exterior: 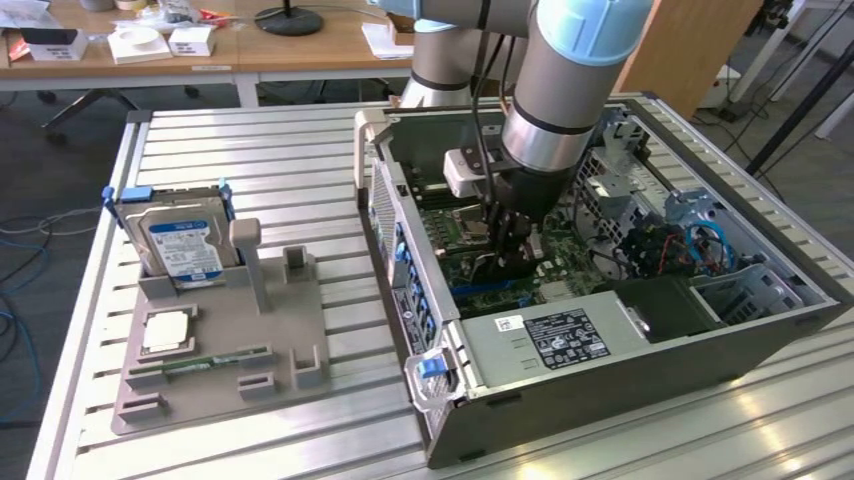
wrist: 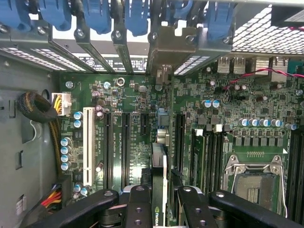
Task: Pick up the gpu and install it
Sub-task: 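Insert the gpu into the slot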
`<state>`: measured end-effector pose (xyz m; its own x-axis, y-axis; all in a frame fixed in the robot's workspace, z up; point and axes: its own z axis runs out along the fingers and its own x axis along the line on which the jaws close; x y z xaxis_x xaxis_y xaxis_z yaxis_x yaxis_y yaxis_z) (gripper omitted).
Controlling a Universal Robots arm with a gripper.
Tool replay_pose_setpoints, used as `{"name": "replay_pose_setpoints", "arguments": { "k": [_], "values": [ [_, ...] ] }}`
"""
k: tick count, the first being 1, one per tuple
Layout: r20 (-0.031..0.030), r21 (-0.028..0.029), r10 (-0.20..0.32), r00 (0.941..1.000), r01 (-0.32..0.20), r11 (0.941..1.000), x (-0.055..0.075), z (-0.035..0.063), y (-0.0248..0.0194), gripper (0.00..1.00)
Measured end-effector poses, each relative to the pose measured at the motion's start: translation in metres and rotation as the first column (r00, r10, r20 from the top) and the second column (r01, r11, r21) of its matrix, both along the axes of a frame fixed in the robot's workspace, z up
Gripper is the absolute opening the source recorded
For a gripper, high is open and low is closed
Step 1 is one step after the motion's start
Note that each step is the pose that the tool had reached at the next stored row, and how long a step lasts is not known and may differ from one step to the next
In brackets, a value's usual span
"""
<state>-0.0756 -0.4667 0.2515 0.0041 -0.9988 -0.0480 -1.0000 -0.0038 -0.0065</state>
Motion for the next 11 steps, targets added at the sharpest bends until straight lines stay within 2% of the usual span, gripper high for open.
{"name": "replay_pose_setpoints", "arguments": {
  "k": [11],
  "values": [
    [-0.0004, -0.0008, 0.0, 1.0, 0.0, 1.0, 0.0, 0.0004, -0.0001, 0.26]
  ]
}}
